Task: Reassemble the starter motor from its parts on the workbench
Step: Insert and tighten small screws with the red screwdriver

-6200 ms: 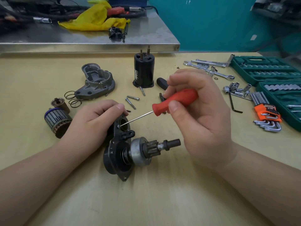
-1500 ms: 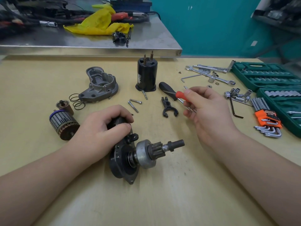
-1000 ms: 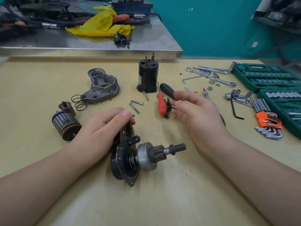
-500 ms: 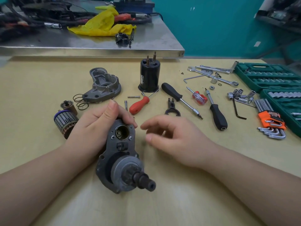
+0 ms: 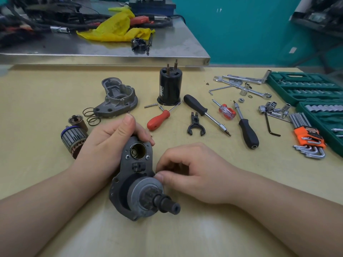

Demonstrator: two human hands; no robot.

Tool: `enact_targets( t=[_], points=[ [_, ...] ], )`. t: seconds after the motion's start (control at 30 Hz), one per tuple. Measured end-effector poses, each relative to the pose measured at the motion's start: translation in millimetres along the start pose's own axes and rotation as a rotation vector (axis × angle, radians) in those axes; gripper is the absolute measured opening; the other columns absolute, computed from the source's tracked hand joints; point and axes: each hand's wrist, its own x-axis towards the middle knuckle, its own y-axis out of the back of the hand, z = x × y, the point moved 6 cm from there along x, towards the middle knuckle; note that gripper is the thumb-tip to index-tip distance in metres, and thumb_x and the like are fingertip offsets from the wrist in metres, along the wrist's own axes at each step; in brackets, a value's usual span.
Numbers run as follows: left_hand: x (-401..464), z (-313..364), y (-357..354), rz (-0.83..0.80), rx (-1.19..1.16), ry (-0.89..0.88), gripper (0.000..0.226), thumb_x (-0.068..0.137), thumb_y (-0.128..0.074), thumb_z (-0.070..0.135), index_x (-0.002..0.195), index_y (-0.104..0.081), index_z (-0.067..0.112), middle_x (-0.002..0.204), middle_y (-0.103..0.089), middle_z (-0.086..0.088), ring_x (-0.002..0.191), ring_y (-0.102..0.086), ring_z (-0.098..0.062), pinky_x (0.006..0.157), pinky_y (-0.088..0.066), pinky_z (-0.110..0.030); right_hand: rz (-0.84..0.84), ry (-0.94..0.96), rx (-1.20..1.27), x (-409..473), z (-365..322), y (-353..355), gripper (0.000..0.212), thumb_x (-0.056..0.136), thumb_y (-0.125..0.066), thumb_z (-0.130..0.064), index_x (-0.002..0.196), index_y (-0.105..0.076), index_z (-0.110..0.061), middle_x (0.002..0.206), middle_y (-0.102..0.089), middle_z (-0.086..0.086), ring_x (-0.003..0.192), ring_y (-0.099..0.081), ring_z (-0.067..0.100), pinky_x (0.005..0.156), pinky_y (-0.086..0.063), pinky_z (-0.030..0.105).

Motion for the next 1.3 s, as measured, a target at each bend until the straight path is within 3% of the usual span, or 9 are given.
enact_targets(
  t=[0.07, 0.17, 0.37, 0.6, 0.73, 0.8, 0.97, 1.17, 1.3],
  points=[
    [-1.4, 0.3, 3.0, 0.036, 0.058, 0.0, 0.058, 0.106, -0.049, 0.056, 0.074, -0.074, 0.014, 0.087, -0.079, -0.013, 0.079, -0.072, -0.019, 0.068, -0.057, -0.022, -0.035, 0.007, 0.027, -1.8, -1.4, 1.4, 0.004, 0.094, -0.077, -0.019, 0.099, -0.077, -0.018, 0.085, -0.072, -0.012, 0.08, -0.067, 0.007, 0.071, -0.048, 0.016],
    [-5.3, 0.9, 7.9, 0.093, 0.167, -0.025, 0.058, 0.105, -0.051, 0.06, 0.077, -0.078, 0.017, 0.08, -0.078, -0.008, 0.068, -0.069, -0.016, 0.06, -0.054, -0.021, -0.128, 0.045, 0.031, -5.4, -6.1, -0.4, 0.02, 0.087, -0.082, -0.01, 0.103, -0.074, -0.018, 0.086, -0.069, -0.012, 0.077, -0.064, 0.005, 0.07, -0.045, 0.012],
    [-5.6, 2.6, 10.8, 0.162, 0.31, -0.073, 0.059, 0.102, -0.046, 0.061, 0.076, -0.078, 0.018, 0.078, -0.078, 0.003, 0.068, -0.069, -0.005, 0.063, -0.05, -0.013, -0.122, 0.094, 0.073, -8.5, -11.9, -1.6, 0.066, 0.07, -0.096, -0.041, 0.125, -0.059, -0.033, 0.105, -0.071, -0.012, 0.095, -0.069, 0.011, 0.085, -0.056, 0.037],
    [-2.6, 0.5, 14.7, 0.217, 0.407, -0.019, 0.057, 0.101, -0.047, 0.064, 0.077, -0.077, 0.021, 0.077, -0.078, 0.001, 0.073, -0.071, -0.014, 0.071, -0.054, -0.03, 0.022, 0.134, 0.183, -7.3, -9.7, 3.6, 0.053, 0.072, -0.098, -0.027, 0.117, -0.072, -0.014, 0.1, -0.074, -0.008, 0.092, -0.071, 0.014, 0.082, -0.057, 0.03],
    [-2.7, -1.5, 17.1, 0.223, 0.446, 0.038, 0.048, 0.098, -0.053, 0.063, 0.082, -0.077, 0.024, 0.074, -0.076, -0.002, 0.075, -0.07, -0.021, 0.075, -0.056, -0.041, 0.023, 0.034, 0.287, -5.0, 3.1, 12.7, 0.046, 0.068, -0.096, -0.025, 0.108, -0.075, -0.016, 0.097, -0.075, -0.003, 0.091, -0.072, 0.015, 0.083, -0.059, 0.036],
    [-2.7, -2.0, 18.4, 0.228, 0.442, 0.048, 0.048, 0.094, -0.055, 0.066, 0.084, -0.076, 0.024, 0.071, -0.072, -0.007, 0.07, -0.067, -0.024, 0.068, -0.055, -0.039, 0.004, -0.015, 0.348, -3.7, 10.3, 18.3, 0.043, 0.068, -0.094, -0.021, 0.107, -0.076, -0.018, 0.097, -0.076, 0.0, 0.091, -0.072, 0.014, 0.082, -0.059, 0.034],
    [-3.1, -4.6, 15.9, 0.144, 0.481, 0.077, 0.041, 0.084, -0.063, 0.066, 0.086, -0.076, 0.028, 0.061, -0.065, -0.002, 0.049, -0.056, -0.005, 0.046, -0.046, -0.02, -0.144, -0.094, 0.439, 0.2, 24.2, 28.8, 0.044, 0.073, -0.091, -0.021, 0.114, -0.077, -0.021, 0.105, -0.077, 0.006, 0.096, -0.072, 0.016, 0.086, -0.059, 0.03],
    [-3.6, -0.4, 13.7, 0.044, 0.545, 0.03, 0.038, 0.077, -0.057, 0.065, 0.084, -0.075, 0.032, 0.073, -0.071, 0.008, 0.069, -0.066, -0.011, 0.057, -0.047, -0.015, -0.232, -0.16, 0.441, -3.2, 34.2, 37.3, 0.05, 0.073, -0.089, -0.038, 0.12, -0.076, -0.029, 0.106, -0.075, -0.003, 0.097, -0.073, 0.014, 0.082, -0.057, 0.025],
    [-3.8, -1.5, 13.3, 0.009, 0.584, 0.023, 0.041, 0.077, -0.056, 0.066, 0.087, -0.075, 0.031, 0.075, -0.072, 0.005, 0.073, -0.066, -0.017, 0.064, -0.052, -0.03, -0.238, -0.163, 0.432, -2.9, 35.6, 36.1, 0.05, 0.074, -0.09, -0.033, 0.122, -0.075, -0.032, 0.109, -0.075, -0.001, 0.097, -0.072, 0.02, 0.084, -0.061, 0.037]
  ],
)
